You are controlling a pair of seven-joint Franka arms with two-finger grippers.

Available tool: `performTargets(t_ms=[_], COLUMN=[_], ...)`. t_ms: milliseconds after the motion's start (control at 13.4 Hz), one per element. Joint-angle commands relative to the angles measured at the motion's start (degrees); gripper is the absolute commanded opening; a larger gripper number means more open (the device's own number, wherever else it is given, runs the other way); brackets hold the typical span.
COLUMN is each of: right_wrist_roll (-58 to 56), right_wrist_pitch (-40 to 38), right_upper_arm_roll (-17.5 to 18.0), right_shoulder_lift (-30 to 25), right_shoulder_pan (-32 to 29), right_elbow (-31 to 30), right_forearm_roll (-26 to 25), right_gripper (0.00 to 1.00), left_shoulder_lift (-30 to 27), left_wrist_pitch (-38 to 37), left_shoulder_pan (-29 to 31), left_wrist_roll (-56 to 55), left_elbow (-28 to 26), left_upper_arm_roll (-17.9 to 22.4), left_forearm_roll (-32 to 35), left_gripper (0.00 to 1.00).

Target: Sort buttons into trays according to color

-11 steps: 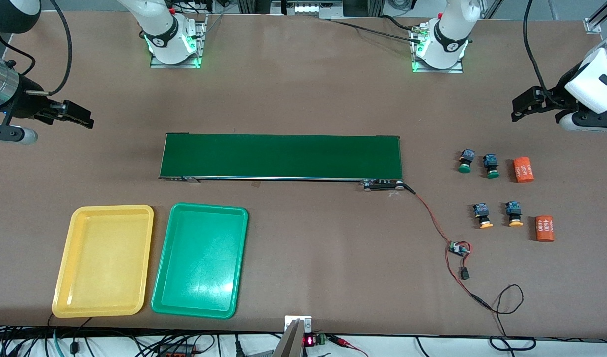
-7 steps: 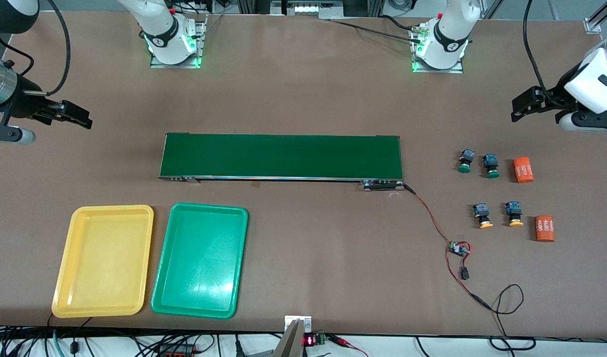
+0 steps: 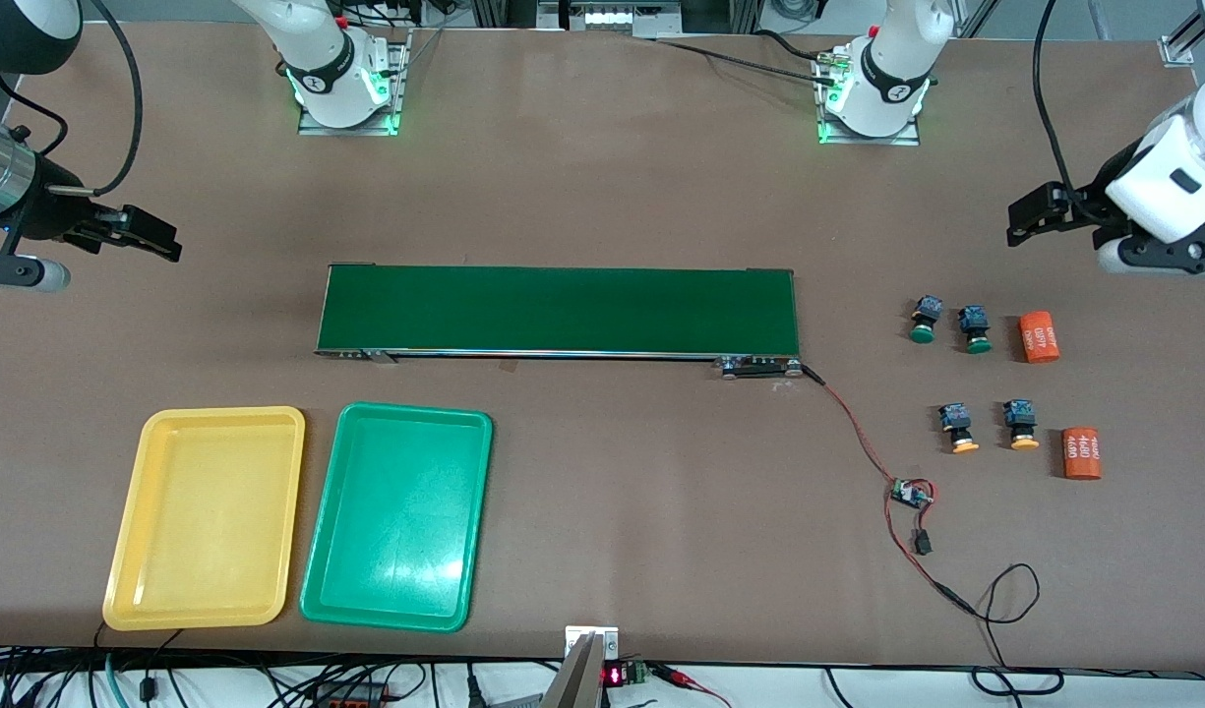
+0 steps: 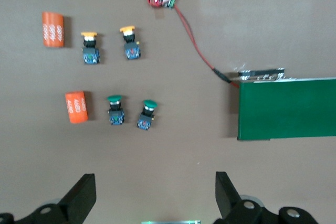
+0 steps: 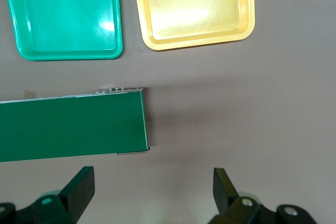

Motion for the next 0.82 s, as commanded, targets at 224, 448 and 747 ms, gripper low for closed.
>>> performTargets(t_ms=[224,448,747], right_wrist_roll=[0.6,0.7,0.6], right_wrist_pitch=[0.5,0.9,0.7], right_upper_arm_roll=[0.2,0.2,0.2], right_shoulder_lift=[-0.4,-0.3,-0.2], right_shoulder_pan=[0.4,0.2,0.3], right_elbow=[-0.7,-0.8,-0.8], right_forearm_roll=[-0.7,-0.7,-0.7], right_gripper=[1.00,1.00,1.00], left_shoulder_lift=[13.0,18.6,26.7], left_wrist_pitch=[7.0,22.0,36.1], left_shoulder_pan=[4.3,7.1,15.6], left_wrist_roll=[1.4,13.6,30.5], left_elbow=[2.6,2.8,2.7], left_upper_arm_roll=[1.0,1.0,0.1], left_forearm_roll=[7.1,10.7,7.7], left_gripper=[1.00,1.00,1.00])
